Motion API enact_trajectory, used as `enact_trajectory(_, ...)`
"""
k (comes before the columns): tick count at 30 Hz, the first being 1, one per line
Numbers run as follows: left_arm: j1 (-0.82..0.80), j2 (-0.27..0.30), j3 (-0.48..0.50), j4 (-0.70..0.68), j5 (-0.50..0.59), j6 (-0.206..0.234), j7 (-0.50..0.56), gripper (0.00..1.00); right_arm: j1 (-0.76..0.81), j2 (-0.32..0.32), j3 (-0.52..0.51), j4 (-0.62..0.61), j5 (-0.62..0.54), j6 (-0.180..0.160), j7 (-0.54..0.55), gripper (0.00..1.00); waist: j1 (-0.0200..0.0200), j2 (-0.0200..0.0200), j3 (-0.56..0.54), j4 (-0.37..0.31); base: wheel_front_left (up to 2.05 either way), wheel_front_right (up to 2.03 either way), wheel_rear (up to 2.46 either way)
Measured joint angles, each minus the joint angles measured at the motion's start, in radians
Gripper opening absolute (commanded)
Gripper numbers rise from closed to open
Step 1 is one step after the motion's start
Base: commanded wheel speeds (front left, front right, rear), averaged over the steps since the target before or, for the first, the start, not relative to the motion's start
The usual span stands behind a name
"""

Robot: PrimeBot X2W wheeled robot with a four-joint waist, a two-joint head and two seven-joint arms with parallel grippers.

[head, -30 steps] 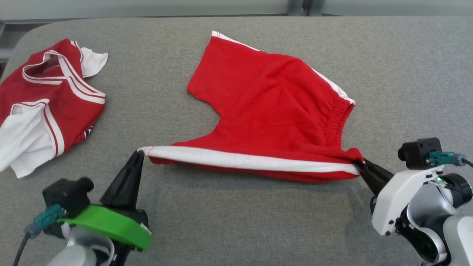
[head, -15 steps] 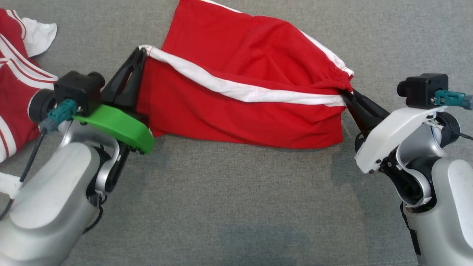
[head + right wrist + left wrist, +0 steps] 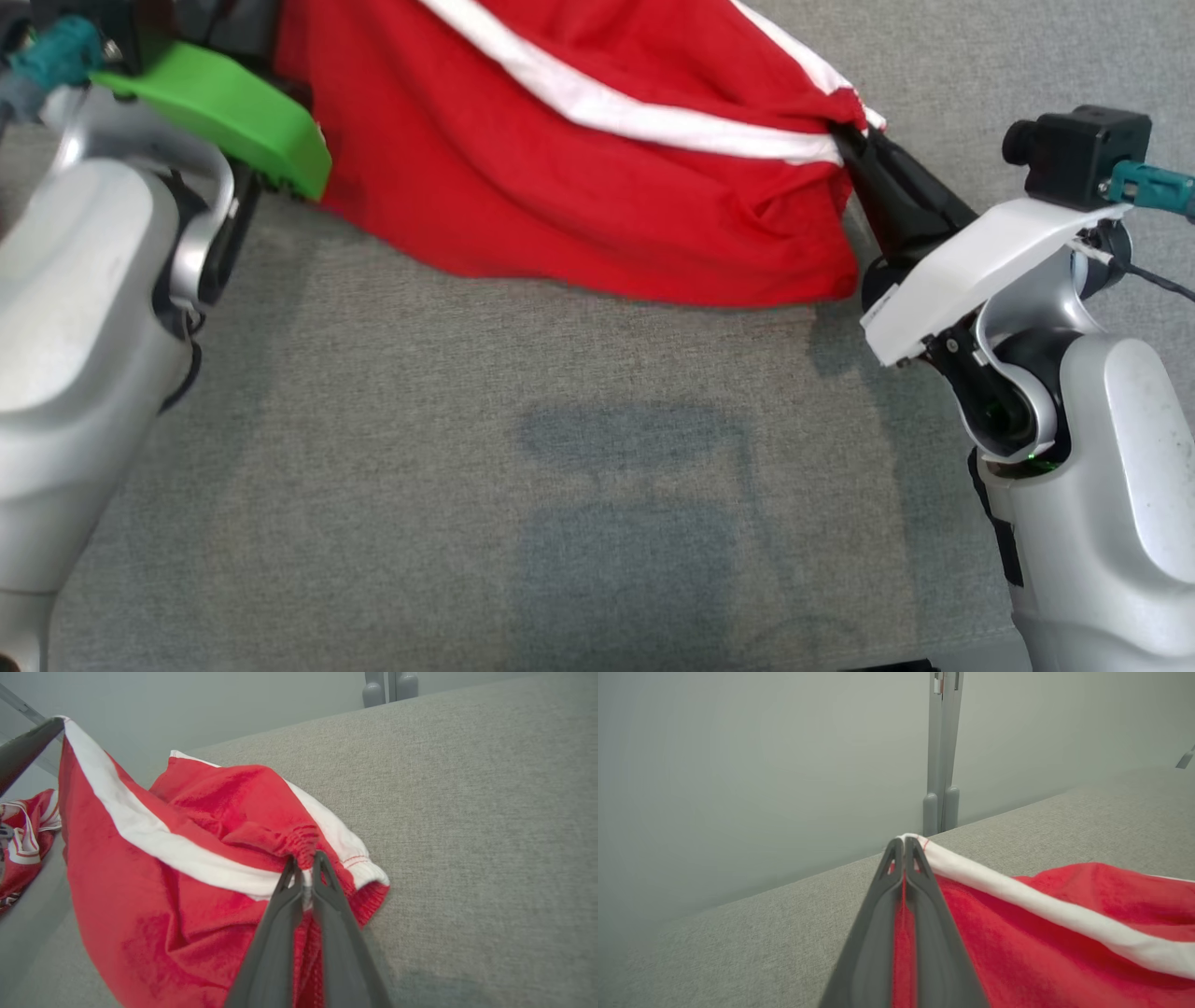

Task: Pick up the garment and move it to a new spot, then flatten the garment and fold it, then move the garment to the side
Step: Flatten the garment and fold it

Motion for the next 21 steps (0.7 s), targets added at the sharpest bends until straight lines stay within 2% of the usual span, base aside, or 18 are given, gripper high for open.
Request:
enact_trajectory(11,-0.136,-0.029,-0.018,0.106,0.038,-0.022,0.023,0.00,-0.049,0.021,-0.024,0.011,0.031,0.000,-0.056,0.00,0.0000,0.0000,0.056,-0.036,0.00,0.00,0.00)
enact_trajectory(21,-0.239,-0.054,-0.057,0.277,0.073,-0.056,0.053,0.00,-0.099,0.025,-0.007,0.054,0.069,0.000,-0.067,0.00,0.0000,0.0000,0.085,-0.053,0.00,0.00,0.00)
